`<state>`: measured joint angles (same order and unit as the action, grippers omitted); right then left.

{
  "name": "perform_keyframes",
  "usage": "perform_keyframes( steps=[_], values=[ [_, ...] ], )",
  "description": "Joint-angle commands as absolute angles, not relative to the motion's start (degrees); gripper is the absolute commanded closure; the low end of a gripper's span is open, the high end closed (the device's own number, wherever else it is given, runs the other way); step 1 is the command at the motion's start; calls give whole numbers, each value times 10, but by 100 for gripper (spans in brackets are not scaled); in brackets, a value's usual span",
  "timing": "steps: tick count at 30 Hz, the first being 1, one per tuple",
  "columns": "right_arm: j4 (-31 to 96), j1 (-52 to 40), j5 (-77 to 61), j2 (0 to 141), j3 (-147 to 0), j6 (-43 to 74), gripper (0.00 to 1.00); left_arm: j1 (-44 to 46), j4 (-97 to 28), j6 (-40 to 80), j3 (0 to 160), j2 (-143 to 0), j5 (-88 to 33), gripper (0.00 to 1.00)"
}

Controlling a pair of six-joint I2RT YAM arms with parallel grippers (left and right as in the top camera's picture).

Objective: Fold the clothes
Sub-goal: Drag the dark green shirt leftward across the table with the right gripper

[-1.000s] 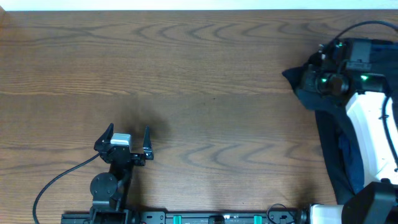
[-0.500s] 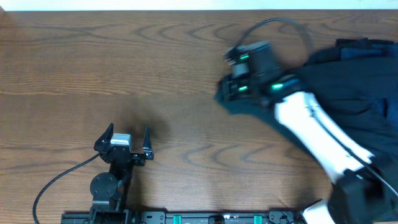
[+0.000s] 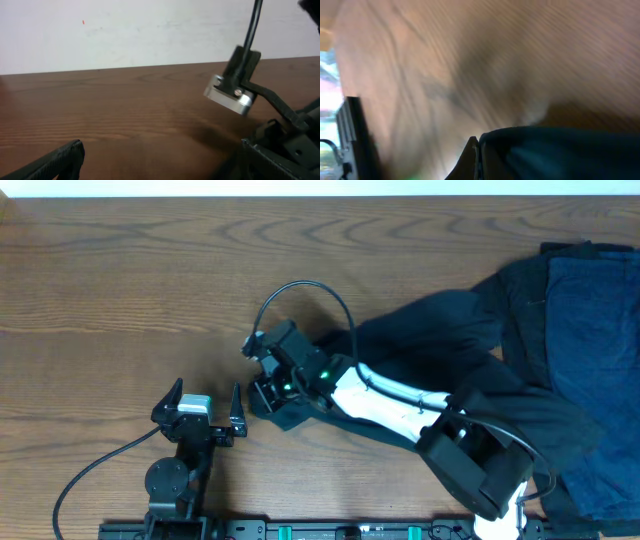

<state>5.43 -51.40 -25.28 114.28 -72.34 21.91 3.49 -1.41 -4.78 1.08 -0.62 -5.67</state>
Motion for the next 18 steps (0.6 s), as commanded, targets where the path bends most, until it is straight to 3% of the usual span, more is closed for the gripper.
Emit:
perform_keyframes(
  steps=[1, 6, 8, 10, 14, 18],
  values=[
    [45, -521, -266, 1137, -731, 222, 95, 37, -34, -53, 2, -2, -70, 2],
    [31, -510, -273, 1133, -732, 205, 65, 37, -34, -53, 2, -2, -70, 2],
    [29, -504, -273, 1131, -735, 205, 62, 37, -34, -53, 2, -2, -70, 2],
    [29, -497, -277, 1127, -737, 205, 51, 37, -34, -53, 2, -2, -70, 2],
    [38, -475, -278, 1107, -741, 179, 46, 37, -34, -53, 2, -2, -70, 2],
    [88, -425, -271, 1061, -742, 179, 47, 37, -34, -53, 2, -2, -70, 2]
  ],
)
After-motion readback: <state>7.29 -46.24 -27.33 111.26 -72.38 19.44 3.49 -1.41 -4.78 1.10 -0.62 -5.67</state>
